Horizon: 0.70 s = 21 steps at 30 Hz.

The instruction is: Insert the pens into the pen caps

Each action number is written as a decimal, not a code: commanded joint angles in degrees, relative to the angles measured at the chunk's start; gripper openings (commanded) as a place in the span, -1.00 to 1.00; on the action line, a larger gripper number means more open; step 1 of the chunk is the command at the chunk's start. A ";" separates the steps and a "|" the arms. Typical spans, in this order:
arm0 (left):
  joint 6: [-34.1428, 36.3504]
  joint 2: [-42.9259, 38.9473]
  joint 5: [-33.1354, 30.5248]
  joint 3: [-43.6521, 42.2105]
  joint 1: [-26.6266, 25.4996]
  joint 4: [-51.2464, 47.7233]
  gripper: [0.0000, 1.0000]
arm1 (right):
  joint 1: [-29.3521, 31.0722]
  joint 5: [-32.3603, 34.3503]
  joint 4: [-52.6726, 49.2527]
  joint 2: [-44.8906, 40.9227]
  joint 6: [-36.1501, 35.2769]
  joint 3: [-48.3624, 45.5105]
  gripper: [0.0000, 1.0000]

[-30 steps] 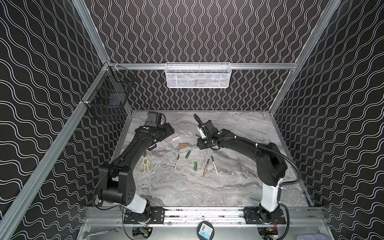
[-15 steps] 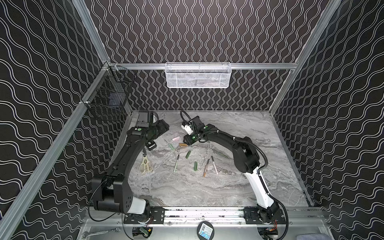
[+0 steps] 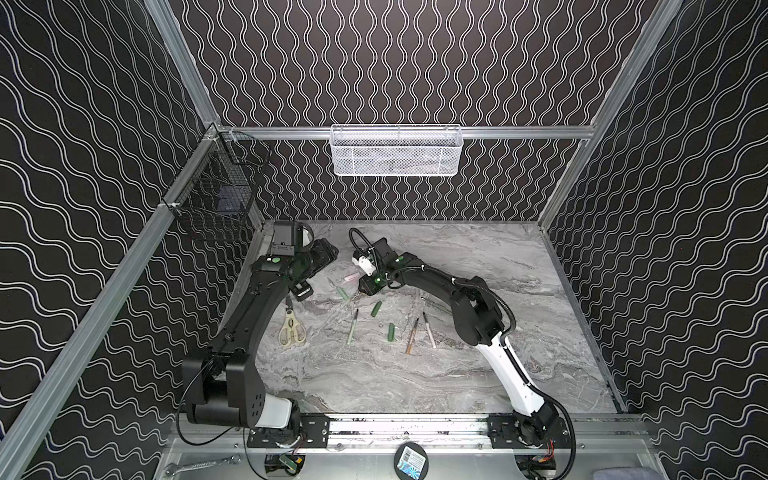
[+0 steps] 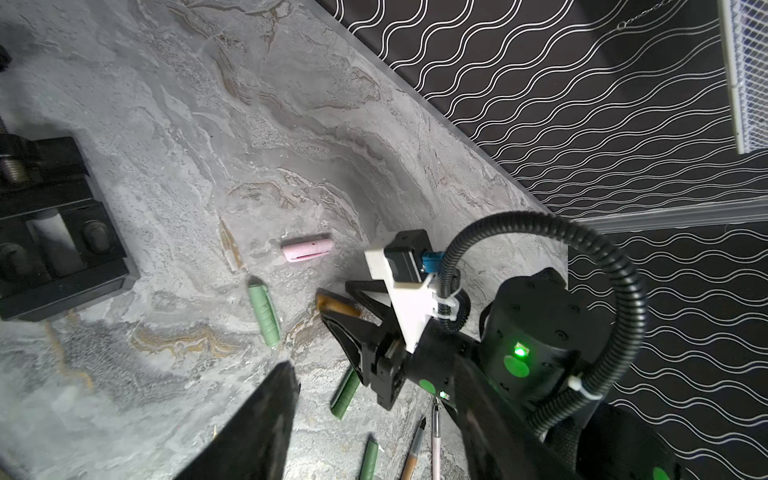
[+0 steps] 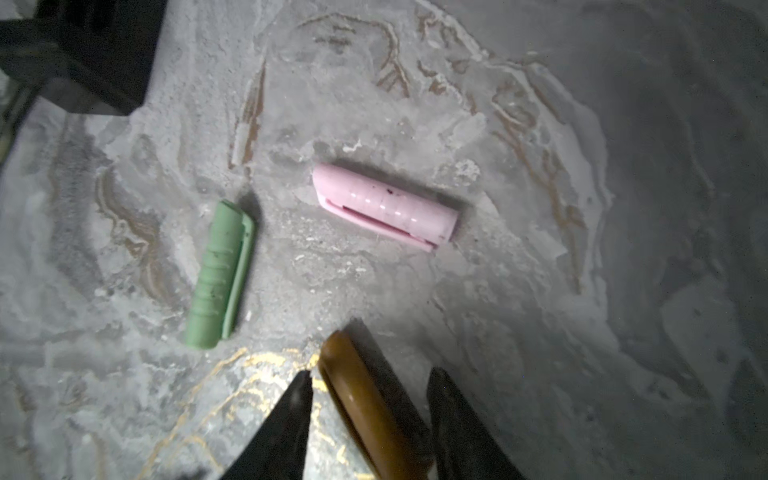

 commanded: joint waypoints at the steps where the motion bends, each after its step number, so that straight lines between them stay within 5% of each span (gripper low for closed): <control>1: -0.28 -0.10 0.89 -0.01 0.40 2.61 0.28 | 0.54 5.02 -2.60 0.56 0.27 -0.14 -0.09; 11: -0.85 -0.43 1.67 -0.37 1.15 3.09 0.29 | 1.47 15.48 0.55 -3.85 6.74 -5.45 -0.34; 21: -1.25 -0.87 1.94 -0.71 1.37 3.53 0.29 | 1.49 18.48 4.51 -9.26 10.80 -15.28 -0.47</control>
